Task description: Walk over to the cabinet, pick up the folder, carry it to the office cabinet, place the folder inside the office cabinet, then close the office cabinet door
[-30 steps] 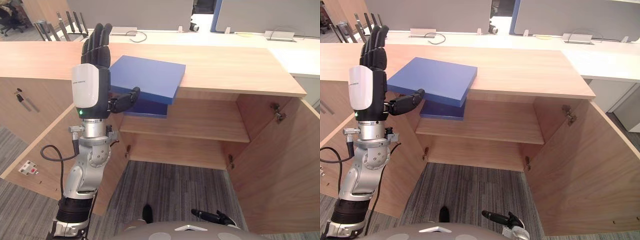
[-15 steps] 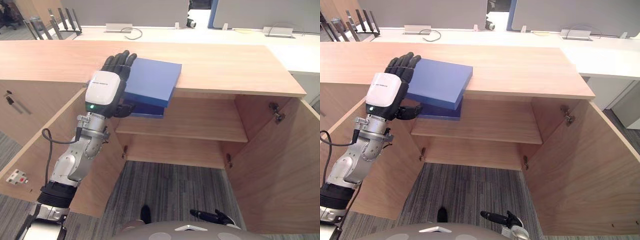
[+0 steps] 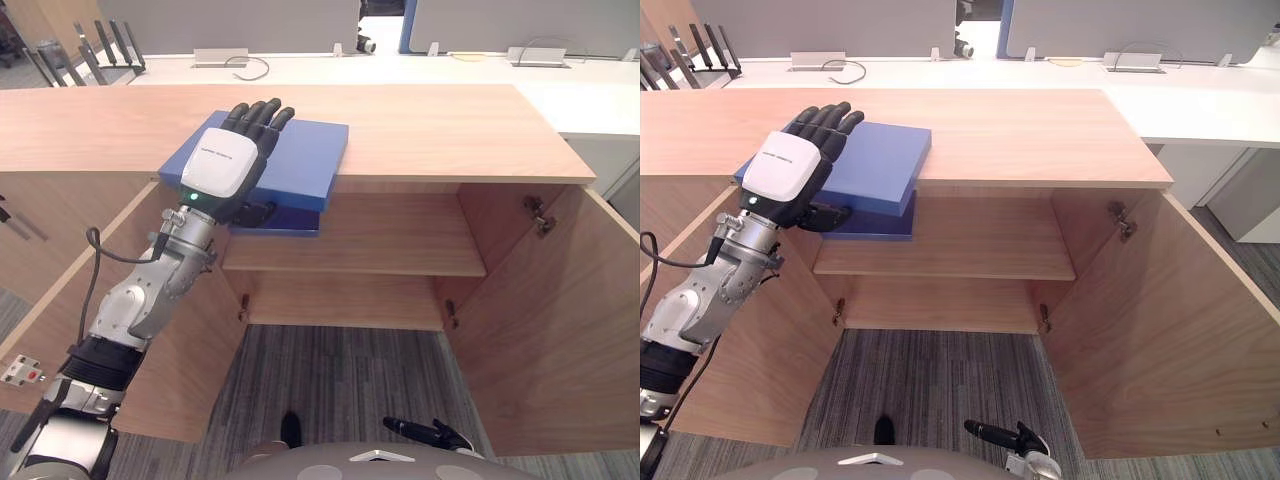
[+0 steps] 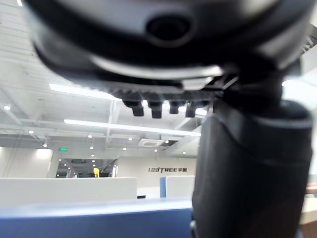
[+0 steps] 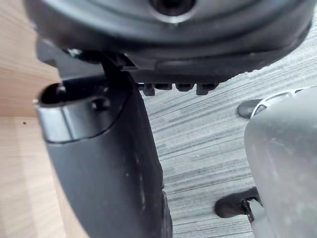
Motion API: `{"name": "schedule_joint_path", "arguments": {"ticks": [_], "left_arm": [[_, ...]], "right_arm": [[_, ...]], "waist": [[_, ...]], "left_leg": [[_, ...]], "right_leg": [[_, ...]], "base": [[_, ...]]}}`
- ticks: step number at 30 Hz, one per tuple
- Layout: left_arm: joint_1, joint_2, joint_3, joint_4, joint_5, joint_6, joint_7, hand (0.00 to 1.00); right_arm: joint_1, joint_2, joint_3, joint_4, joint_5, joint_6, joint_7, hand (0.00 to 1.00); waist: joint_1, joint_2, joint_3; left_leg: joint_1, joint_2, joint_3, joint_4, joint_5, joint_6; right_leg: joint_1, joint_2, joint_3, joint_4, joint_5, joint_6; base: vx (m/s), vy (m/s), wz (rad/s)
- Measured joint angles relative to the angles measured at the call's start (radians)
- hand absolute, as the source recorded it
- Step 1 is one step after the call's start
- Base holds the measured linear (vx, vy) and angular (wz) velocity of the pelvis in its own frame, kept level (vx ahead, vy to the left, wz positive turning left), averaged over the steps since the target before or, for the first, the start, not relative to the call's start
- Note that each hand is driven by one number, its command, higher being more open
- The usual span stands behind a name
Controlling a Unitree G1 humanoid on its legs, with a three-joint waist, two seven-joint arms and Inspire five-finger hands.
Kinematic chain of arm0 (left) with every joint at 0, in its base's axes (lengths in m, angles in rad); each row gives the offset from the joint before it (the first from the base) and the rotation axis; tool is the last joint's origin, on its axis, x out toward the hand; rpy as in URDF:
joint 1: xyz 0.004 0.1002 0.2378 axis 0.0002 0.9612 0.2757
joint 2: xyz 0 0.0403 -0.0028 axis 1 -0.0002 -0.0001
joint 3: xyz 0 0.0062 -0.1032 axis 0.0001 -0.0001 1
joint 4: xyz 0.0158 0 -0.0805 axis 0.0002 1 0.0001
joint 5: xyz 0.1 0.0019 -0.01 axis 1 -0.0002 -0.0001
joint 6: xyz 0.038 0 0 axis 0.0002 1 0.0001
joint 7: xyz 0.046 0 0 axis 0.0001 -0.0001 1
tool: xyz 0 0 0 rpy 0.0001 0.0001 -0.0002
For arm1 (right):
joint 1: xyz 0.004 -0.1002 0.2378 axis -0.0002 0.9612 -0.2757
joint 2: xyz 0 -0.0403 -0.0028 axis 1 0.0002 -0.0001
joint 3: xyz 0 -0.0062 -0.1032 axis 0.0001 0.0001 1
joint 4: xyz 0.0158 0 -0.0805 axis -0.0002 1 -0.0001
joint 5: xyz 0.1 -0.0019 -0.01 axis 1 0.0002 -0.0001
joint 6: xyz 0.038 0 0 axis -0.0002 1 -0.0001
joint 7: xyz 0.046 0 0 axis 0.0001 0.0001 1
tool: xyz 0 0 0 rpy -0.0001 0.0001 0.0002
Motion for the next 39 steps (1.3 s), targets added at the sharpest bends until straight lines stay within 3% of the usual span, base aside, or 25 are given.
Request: {"name": "schedule_joint_path", "arguments": {"ticks": [8, 16, 17, 26, 39], "left_arm": [[-0.029, 0.024, -0.059, 0.114, 0.0, 0.002, -0.047, 1.0], [-0.036, 0.024, -0.08, 0.163, -0.004, 0.006, -0.095, 1.0], [-0.036, 0.024, -0.08, 0.168, -0.004, 0.005, -0.104, 0.0], [-0.102, 0.019, -0.071, 0.173, -0.01, 0.015, -0.083, 0.0], [-0.047, -0.095, 0.019, 0.166, 0.086, 0.051, 0.028, 0.0]], "right_arm": [[-0.004, 0.0, -0.001, 0.0, 0.0, 0.0, 0.001, 1.0], [-0.001, -0.002, -0.019, 0.001, 0.0, 0.0, 0.005, 1.0], [-0.001, -0.003, -0.02, 0.001, 0.0, 0.0, 0.006, 1.0], [-0.004, -0.006, -0.02, 0.005, 0.0, 0.001, 0.008, 1.0], [-0.017, -0.008, 0.002, 0.006, -0.001, 0.008, 0.006, 1.0]], "waist": [[-0.026, -0.001, 0.004], [-0.031, 0.011, 0.011], [-0.031, 0.015, 0.014], [-0.036, 0.016, 0.016], [-0.051, 0.01, 0.024]], "left_leg": [[0.0, -0.002, 0.003, 0.001, -0.001, -0.002], [0.004, 0.003, 0.011, 0.0, -0.003, -0.004], [0.004, 0.002, 0.011, 0.0, -0.004, -0.005], [0.006, 0.0, 0.011, 0.0, -0.006, -0.004], [0.025, -0.009, 0.022, 0.0, -0.025, -0.004]], "right_leg": [[0.003, -0.001, 0.005, -0.008, 0.004, 0.006], [0.002, -0.001, 0.012, -0.007, 0.007, 0.01], [0.002, -0.002, 0.012, -0.006, 0.007, 0.011], [0.005, -0.004, 0.012, -0.007, 0.008, 0.012], [0.019, -0.015, 0.016, -0.012, 0.006, 0.014]], "base": [[-0.01, -0.048, -0.02], [-0.04, -0.03, -0.03], [0.0, 0.0, 0.0], [0.0, 0.0, 0.0], [-0.02, -0.015, -0.02]]}}
